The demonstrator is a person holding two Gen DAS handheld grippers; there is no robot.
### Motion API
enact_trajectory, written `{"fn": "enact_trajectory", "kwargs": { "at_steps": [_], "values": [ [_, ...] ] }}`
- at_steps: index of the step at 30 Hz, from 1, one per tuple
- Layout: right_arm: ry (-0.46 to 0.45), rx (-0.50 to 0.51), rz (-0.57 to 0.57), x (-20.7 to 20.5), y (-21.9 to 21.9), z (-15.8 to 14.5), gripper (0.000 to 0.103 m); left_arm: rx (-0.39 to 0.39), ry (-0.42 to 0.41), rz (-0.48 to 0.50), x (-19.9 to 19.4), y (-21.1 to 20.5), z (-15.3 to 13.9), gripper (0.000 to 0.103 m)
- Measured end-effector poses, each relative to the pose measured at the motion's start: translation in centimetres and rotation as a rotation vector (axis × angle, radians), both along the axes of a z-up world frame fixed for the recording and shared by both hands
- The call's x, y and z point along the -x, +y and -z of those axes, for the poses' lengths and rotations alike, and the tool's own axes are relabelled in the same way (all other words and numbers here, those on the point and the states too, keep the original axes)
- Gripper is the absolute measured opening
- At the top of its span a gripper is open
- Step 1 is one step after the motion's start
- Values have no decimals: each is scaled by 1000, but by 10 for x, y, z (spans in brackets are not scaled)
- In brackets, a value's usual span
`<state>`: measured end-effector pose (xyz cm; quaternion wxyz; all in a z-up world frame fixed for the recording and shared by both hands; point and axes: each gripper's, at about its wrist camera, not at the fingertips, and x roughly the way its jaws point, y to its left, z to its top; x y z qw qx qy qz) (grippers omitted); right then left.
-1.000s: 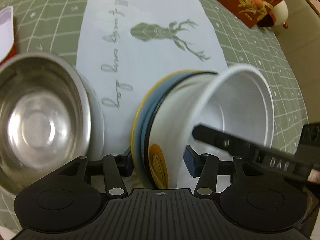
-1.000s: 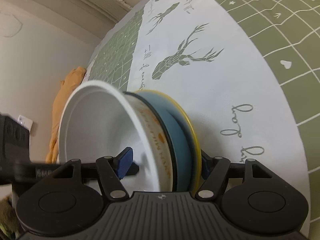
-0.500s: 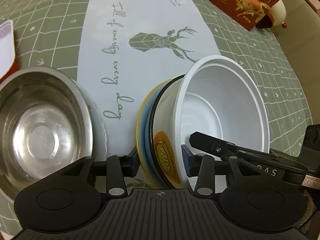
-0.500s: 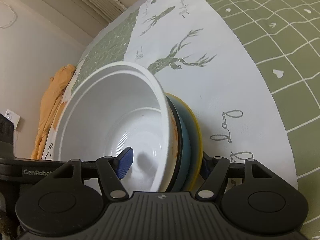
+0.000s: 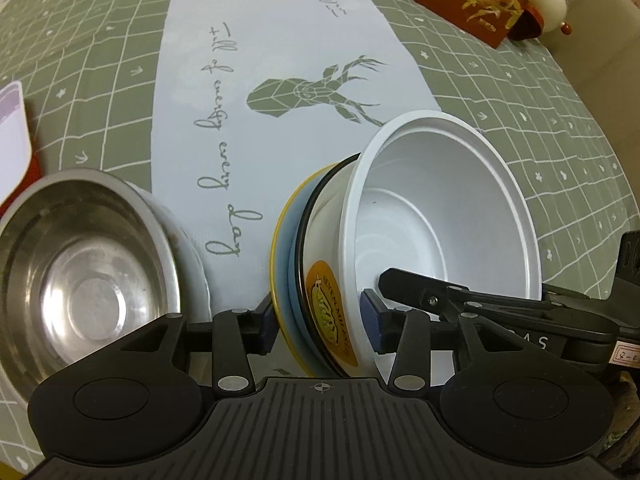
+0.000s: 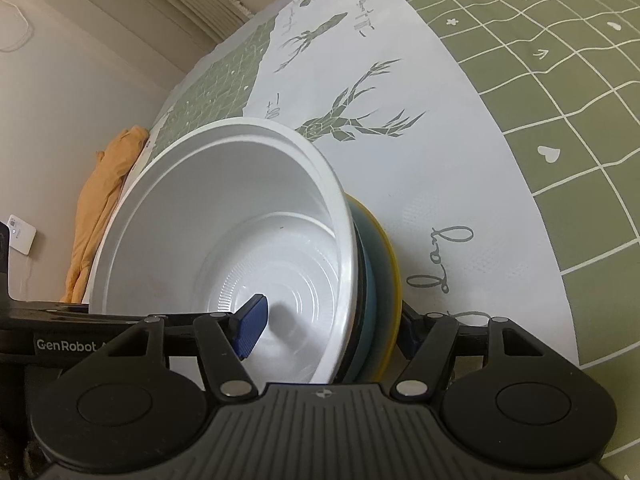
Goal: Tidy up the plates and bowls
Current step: 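Grip the rim of the bowl stack with the right gripper and lift it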
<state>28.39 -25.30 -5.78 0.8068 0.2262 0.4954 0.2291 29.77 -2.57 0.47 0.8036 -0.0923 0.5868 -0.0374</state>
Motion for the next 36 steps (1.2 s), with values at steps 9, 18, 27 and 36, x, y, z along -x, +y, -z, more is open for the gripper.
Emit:
{"fn": "enact_trajectory", "kwargs": {
  "at_steps": [9, 18, 27, 36],
  "values": [
    [-14, 4, -5, 2, 2, 0, 64, -3, -6, 12, 2, 1, 1, 46],
    [-30, 17, -8, 6, 7, -4, 65, -25, -23, 26, 9, 1, -2, 46],
    [-33, 18, -8, 6, 10, -7, 68, -25, -21, 18, 15, 4, -5, 46],
    [-32, 13, -15, 8, 10, -7, 69, -27, -24, 17, 14, 4, -5, 46]
  ]
}}
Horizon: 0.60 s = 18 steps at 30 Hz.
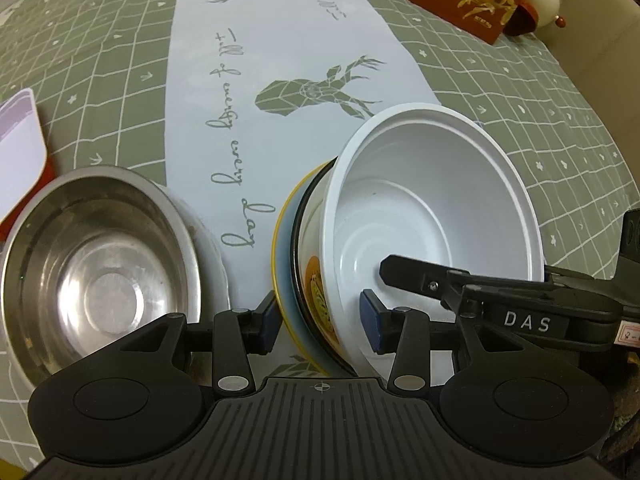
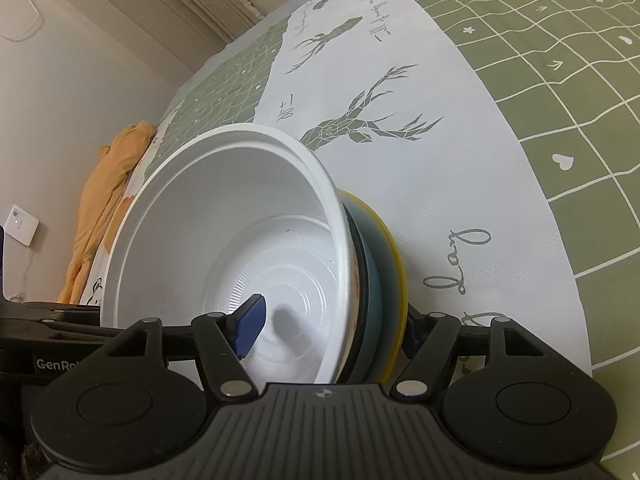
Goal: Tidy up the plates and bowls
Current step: 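Grip the rim of the bowl stack with the right gripper and lift it, then carry the bowl stack over the steel bowl and lower it in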
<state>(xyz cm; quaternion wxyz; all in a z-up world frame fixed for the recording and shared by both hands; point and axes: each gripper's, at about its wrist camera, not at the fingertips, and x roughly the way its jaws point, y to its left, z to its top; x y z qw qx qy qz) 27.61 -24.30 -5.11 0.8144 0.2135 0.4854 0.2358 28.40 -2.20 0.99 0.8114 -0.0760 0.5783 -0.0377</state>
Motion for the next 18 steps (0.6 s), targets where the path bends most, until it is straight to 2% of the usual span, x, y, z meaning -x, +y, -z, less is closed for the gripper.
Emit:
{"fn": "enact_trajectory", "kwargs": {
  "at_steps": [6, 10, 11, 13, 14, 18],
  "values": [
    [-28, 5, -11, 4, 1, 4, 69, 37, -9, -17, -3, 5, 0, 47],
    [53, -188, 40, 7, -15, 27, 69, 62, -6, -9, -4, 6, 1, 52],
    [63, -190, 47, 7, -16, 27, 67, 74, -8, -13, -5, 7, 1, 52],
    [69, -124, 50, 6, -12, 21, 60, 103, -12, -22, -6, 10, 0, 53],
    [67, -80, 49, 4, -9, 16, 60, 110, -14, -24, -7, 11, 0, 53],
    [91, -3, 44, -6, -2, 6, 60, 97, -5, -28, -12, 12, 4, 53]
  ]
}}
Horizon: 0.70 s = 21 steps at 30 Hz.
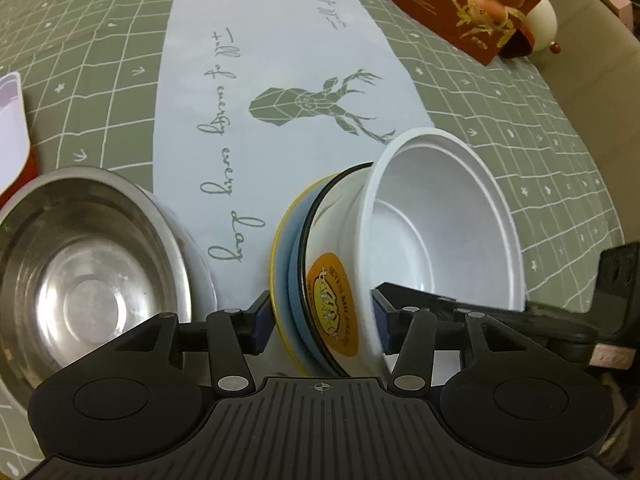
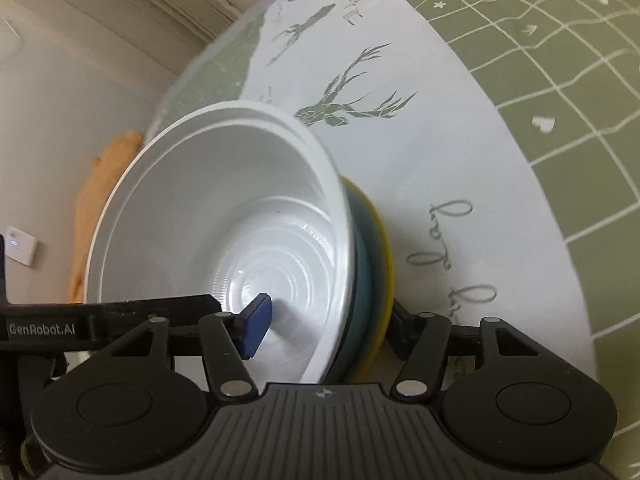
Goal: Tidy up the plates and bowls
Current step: 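Carry the bowl stack over the steel bowl and lower it in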
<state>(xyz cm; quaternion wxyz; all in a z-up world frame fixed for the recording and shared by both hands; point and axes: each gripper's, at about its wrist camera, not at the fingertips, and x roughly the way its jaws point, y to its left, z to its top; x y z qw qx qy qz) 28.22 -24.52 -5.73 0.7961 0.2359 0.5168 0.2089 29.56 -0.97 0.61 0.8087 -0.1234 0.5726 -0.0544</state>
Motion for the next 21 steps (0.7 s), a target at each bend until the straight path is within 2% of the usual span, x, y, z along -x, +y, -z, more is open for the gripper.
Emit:
{"fn": "enact_trajectory", "kwargs": {
  "at_steps": [8, 15, 21],
  "values": [
    [29, 67, -48, -16, 15, -10, 60, -36, 12, 47, -9, 1, 7, 53],
    [34, 113, -70, -17, 22, -15, 60, 32, 17, 45, -13, 13, 13, 52],
    [81, 121, -29, -18, 27, -18, 63, 76, 51, 51, -19, 19, 10, 52]
  ]
}}
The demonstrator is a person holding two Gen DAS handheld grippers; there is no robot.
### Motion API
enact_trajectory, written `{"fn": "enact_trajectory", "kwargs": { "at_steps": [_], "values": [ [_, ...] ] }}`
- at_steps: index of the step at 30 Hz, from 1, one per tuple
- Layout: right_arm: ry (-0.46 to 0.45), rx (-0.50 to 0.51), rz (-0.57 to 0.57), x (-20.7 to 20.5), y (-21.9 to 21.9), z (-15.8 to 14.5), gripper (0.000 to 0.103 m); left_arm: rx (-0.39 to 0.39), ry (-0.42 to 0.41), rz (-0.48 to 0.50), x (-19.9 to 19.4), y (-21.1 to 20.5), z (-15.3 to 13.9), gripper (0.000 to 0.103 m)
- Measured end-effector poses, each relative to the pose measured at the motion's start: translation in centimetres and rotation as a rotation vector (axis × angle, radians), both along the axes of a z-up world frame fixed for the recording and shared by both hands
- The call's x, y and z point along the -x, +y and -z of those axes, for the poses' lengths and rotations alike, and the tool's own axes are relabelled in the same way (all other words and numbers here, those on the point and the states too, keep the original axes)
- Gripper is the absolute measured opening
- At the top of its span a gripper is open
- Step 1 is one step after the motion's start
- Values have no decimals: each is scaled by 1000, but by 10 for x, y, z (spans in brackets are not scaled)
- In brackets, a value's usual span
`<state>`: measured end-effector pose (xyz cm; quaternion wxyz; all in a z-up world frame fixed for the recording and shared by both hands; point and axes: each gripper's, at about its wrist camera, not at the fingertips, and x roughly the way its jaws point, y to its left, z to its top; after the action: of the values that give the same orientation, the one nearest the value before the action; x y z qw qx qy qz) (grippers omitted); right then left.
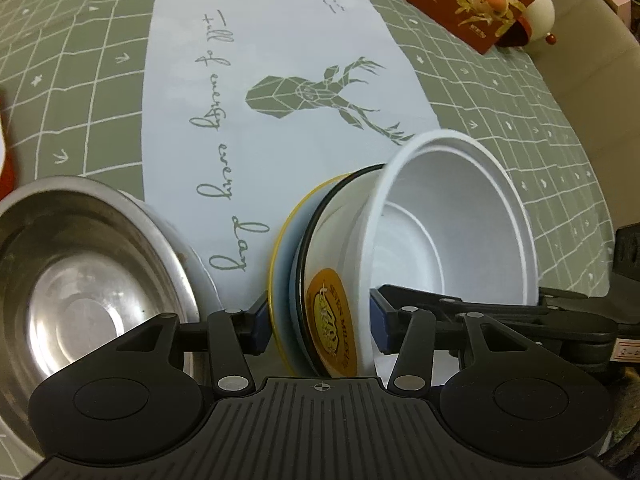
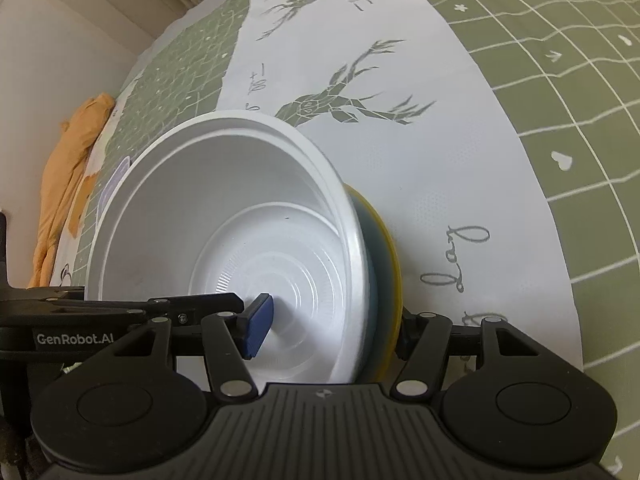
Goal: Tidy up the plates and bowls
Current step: 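Carry the bowl stack over the steel bowl and lower it in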
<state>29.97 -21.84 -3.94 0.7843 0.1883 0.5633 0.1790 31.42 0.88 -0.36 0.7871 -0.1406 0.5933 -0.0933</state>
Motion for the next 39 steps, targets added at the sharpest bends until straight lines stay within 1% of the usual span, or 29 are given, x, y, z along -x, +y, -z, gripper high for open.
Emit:
{"fn": "enact_trajectory", "kwargs": {
  "at_steps": [4, 7, 10, 13, 17, 21, 23, 25, 28, 30, 32, 35, 36, 39],
  "values": [
    [45, -27, 25, -2, -1, -1, 63, -12, -12, 7, -1, 0, -8, 52],
    [56, -38, 37, 0, 0, -6, 64, -13, -20, 10, 0, 2, -15, 52],
    [40, -34, 32, 4, 6, -18, 64, -3, -32, 10, 3, 9, -27, 52],
    [12, -42, 15, 10, 17, -37, 64, -7, -69, 3, 10, 20, -46, 52],
    [-30, -62, -20, 14, 41, -60, 64, -30, -108, -21, 25, 43, -73, 52],
    [-56, -95, -70, 15, 74, -70, 65, -77, -114, -54, 41, 74, -89, 52],
    [-44, -119, -95, 13, 95, -66, 65, -102, -104, -73, 47, 89, -89, 52],
    [-22, -129, -119, 10, 114, -58, 65, -119, -87, -98, 54, 105, -83, 52],
    [28, -133, -148, 4, 139, -42, 66, -112, -44, -135, 56, 129, -65, 52],
    [30, -92, -157, 1, 153, -35, 66, -97, -18, -151, 56, 141, -52, 52],
    [10, -45, -166, -1, 164, -33, 66, -86, -2, -159, 53, 149, -43, 52],
    [-19, 34, -176, -2, 176, -30, 67, -126, -11, -140, 52, 150, -38, 51],
    [-29, 44, -183, -2, 178, -31, 67, -131, -17, -139, 53, 151, -39, 51],
    [-37, 54, -193, -2, 179, -33, 67, -110, -18, -145, 51, 159, -36, 51]
  ]
}}
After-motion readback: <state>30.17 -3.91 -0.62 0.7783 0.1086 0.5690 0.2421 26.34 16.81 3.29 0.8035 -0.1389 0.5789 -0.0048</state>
